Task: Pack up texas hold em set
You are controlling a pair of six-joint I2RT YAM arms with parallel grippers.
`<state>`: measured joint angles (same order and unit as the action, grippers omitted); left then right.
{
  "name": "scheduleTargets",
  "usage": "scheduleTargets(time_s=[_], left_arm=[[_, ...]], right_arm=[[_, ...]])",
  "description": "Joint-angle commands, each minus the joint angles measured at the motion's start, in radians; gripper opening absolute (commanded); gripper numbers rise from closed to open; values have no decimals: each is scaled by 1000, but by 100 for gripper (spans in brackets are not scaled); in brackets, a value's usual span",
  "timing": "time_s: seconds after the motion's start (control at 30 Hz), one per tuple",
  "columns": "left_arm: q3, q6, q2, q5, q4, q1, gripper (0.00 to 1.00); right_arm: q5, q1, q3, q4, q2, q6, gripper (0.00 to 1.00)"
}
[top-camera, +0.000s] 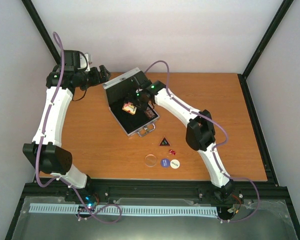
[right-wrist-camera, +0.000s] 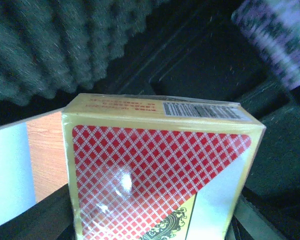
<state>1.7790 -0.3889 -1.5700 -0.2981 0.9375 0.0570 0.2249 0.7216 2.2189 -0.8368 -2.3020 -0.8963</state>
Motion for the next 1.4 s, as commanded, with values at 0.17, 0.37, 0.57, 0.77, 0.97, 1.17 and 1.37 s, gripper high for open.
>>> scheduleTargets(time_s=[0.17,0.37,0.57,0.77,0.97,1.17,1.37], left_arm=[[8,-1,11,-28,-13,2,100],[-8,9,28,-30,-11,2,100],[-36,10,41,-46,-17,1,100],[-51,13,45,-61,-21,2,100],[-69,16,52,-69,-27,2,100],[-74,22,56,-69,-25,2,100],[-75,26,57,-67,-24,1,100]], right_arm=[[-104,40,32,-15,-74,-147,3],[-136,41,34,-21,-104,-169,3],[-144,46,30,-53,-125,-197,3],[-164,56,30,-66,-134,-254,3],[-159,59,38,-59,-160,-301,3],[-157,60,38,-82,-184,-343,3],[-127,60,38,-89,-203,-359,19]])
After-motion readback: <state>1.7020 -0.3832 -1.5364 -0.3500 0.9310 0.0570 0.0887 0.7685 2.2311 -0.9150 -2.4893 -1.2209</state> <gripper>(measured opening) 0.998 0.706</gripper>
